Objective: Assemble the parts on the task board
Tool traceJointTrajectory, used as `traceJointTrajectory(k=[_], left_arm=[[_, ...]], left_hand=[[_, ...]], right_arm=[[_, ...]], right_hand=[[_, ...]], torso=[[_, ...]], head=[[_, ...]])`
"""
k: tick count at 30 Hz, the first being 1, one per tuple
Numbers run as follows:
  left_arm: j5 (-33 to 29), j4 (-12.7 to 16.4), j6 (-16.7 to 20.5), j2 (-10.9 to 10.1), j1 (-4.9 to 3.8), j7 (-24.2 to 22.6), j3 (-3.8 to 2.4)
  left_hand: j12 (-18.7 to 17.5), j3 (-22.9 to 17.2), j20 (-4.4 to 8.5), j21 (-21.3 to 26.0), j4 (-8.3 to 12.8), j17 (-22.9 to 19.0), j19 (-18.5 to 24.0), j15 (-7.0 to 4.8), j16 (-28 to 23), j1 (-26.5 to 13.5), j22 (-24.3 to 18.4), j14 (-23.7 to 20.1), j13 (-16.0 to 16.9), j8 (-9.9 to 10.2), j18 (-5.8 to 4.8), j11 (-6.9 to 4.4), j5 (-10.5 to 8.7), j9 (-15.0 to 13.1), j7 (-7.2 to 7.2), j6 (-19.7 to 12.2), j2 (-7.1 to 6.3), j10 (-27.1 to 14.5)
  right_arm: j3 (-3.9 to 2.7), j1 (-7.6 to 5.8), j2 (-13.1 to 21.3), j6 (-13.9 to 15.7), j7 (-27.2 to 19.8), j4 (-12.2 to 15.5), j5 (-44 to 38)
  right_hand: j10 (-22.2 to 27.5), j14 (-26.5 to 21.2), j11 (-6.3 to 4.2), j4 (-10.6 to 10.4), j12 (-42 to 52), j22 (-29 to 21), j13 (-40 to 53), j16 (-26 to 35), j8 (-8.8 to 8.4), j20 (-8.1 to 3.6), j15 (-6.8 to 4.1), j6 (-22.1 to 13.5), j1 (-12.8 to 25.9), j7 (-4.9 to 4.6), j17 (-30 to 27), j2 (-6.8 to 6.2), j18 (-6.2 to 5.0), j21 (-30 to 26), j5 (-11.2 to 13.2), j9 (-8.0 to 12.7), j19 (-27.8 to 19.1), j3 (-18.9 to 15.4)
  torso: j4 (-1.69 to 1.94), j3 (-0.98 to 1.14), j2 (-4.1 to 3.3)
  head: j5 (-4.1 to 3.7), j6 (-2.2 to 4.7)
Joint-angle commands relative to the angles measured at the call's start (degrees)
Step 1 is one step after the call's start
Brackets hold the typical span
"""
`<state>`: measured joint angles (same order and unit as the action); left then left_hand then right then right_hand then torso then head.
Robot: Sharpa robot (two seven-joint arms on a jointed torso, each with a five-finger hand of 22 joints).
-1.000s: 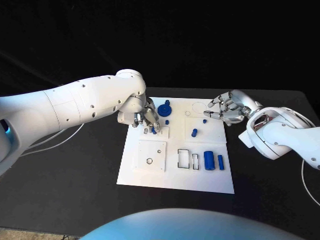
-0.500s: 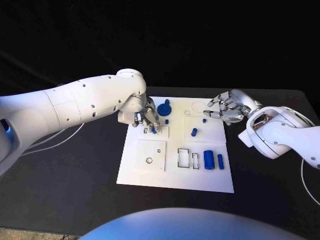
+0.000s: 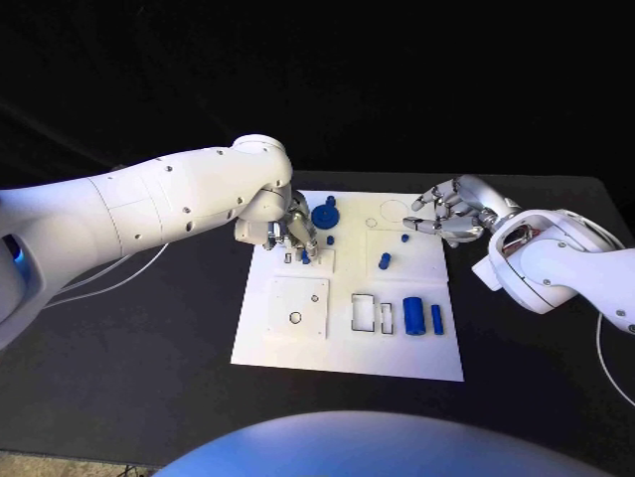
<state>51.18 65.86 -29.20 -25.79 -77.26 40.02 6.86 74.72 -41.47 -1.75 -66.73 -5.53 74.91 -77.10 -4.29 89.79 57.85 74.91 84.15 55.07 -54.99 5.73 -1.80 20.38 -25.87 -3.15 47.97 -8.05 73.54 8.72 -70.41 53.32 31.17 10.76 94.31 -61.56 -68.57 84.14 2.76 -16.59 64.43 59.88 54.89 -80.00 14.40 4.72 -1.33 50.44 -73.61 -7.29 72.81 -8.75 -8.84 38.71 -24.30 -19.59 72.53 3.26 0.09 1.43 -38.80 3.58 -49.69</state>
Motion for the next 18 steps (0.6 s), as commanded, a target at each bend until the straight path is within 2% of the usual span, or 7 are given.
traceJointTrajectory(k=[1, 18], left_arm=[[0.7, -0.2, -1.7, 0.1, 0.13, 0.4, 0.1], [0.8, -0.4, -1.7, -0.1, 0.16, 0.5, 0.14]], left_hand=[[0.0, -15.0, 0.11, 0.1, 15.3, 15.1, 0.1, -0.37, 0.2, 0.1, 6.4, 5.8, 0.0, -0.1, -0.03, 0.13, 0.2, 0.0, 0.36, 0.0, 0.68, 0.1], [0.0, -15.0, 0.11, 0.1, 15.3, 15.1, 0.1, -0.36, 0.2, 0.1, 6.5, 5.8, 0.0, -0.1, -0.03, 0.13, 0.21, 0.0, 0.35, 0.0, 0.7, 0.1]], right_arm=[[0.0, 0.0, 0.0, -0.4, -0.1, 0.1, -0.7], [0.0, 0.0, 0.0, -0.4, -0.1, 0.1, -0.7]], right_hand=[[0.4, 1.4, -0.13, 0.0, -0.2, -0.1, -0.1, 0.3, 0.15, -0.1, -0.16, -0.3, -0.6, -0.08, 0.1, 0.16, -0.43, -0.4, -0.3, -0.1, 0.2, 0.4], [0.4, 1.4, -0.12, 0.0, -0.2, -0.1, -0.1, 0.4, 0.15, -0.11, -0.16, -0.3, -0.8, -0.08, 0.0, 0.09, -0.43, -0.5, -0.3, -0.1, 0.2, 0.5]], torso=[[0.03, 0.02, 0.08], [0.06, 0.0, 0.07]], head=[[-0.06, -0.1], [-0.05, -0.18]])
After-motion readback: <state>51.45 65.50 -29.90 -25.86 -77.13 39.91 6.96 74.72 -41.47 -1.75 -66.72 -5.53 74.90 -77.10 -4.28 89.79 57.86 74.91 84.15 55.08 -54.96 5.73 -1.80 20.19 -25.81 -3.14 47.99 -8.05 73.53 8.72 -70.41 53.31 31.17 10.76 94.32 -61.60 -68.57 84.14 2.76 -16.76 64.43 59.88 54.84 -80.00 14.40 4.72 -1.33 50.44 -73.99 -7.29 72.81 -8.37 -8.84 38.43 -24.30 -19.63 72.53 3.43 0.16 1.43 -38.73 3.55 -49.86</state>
